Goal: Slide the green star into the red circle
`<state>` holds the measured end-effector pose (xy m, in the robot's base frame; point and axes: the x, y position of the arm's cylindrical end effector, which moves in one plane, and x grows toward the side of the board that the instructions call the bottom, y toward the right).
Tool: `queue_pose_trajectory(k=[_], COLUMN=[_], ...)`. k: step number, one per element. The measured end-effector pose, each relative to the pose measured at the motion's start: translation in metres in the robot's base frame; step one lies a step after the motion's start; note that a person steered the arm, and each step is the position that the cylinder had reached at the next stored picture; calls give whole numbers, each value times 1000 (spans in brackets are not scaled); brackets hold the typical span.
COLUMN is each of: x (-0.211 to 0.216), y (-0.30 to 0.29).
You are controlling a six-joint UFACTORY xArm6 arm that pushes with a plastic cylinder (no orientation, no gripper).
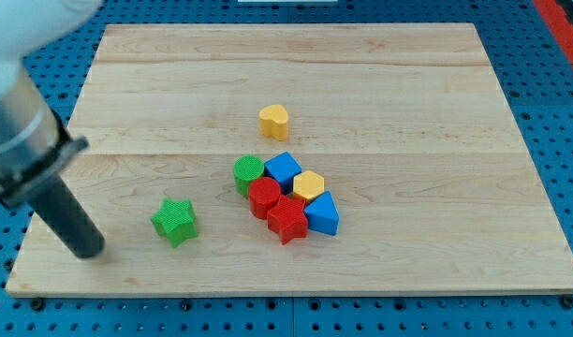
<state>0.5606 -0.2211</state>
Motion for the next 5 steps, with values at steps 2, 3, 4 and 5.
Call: queue_pose_trajectory(k=[2, 3, 4, 5], x=[-41, -41, -24, -21], y=[32, 22, 23, 103])
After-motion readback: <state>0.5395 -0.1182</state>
